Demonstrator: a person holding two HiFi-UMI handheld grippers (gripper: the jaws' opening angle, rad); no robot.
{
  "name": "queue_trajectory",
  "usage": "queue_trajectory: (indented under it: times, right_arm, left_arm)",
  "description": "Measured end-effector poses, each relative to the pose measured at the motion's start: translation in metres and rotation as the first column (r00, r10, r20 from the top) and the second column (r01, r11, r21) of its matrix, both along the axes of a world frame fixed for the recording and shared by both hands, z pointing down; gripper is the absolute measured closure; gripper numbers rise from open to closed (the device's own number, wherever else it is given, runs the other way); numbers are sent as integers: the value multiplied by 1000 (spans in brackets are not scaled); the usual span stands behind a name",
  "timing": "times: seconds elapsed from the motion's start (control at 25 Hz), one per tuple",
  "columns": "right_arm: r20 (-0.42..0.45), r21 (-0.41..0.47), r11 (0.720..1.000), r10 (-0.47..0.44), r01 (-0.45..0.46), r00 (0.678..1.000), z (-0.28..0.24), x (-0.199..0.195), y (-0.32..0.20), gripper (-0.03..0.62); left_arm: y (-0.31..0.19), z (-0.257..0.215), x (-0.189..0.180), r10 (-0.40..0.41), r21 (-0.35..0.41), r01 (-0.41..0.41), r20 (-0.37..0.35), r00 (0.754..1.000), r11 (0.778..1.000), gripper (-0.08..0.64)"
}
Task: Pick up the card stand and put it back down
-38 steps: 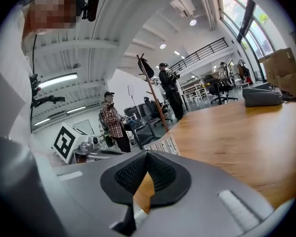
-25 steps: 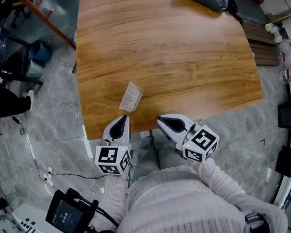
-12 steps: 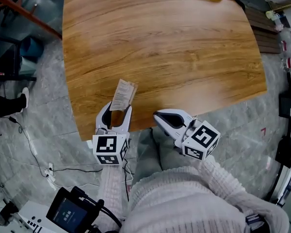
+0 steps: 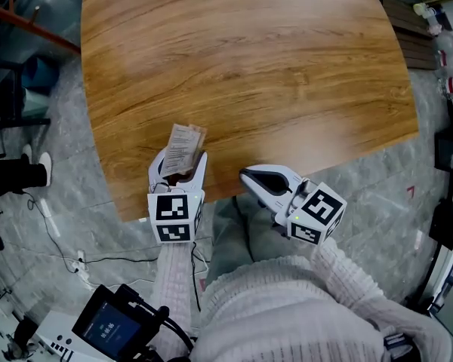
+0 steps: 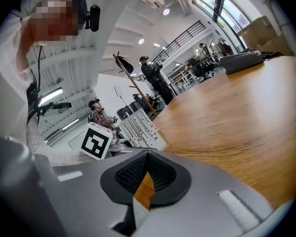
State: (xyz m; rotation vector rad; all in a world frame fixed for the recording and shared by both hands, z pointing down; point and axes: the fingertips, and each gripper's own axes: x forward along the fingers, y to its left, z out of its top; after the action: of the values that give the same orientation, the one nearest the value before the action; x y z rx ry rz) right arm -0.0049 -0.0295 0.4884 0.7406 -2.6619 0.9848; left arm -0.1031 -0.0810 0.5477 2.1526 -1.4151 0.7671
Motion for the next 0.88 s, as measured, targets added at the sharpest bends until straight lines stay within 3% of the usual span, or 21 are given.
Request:
queue_trajectory:
  times: [0.24, 0.48, 0.88]
  right_arm:
    - [20, -9, 1000, 4, -3, 1000, -4, 0, -1, 592]
    - [26, -8, 1000, 4, -3, 1000, -3, 0, -1, 592]
    - [29, -12, 1000, 14, -14, 999, -3, 2, -1, 592]
  left_arm:
    - [1, 4, 4, 22, -31, -19, 100, 995, 999, 296]
    - [1, 4, 3, 17, -38, -14, 93, 996, 999, 291]
    - [0, 4, 1, 47, -32, -44, 99, 994, 999, 362]
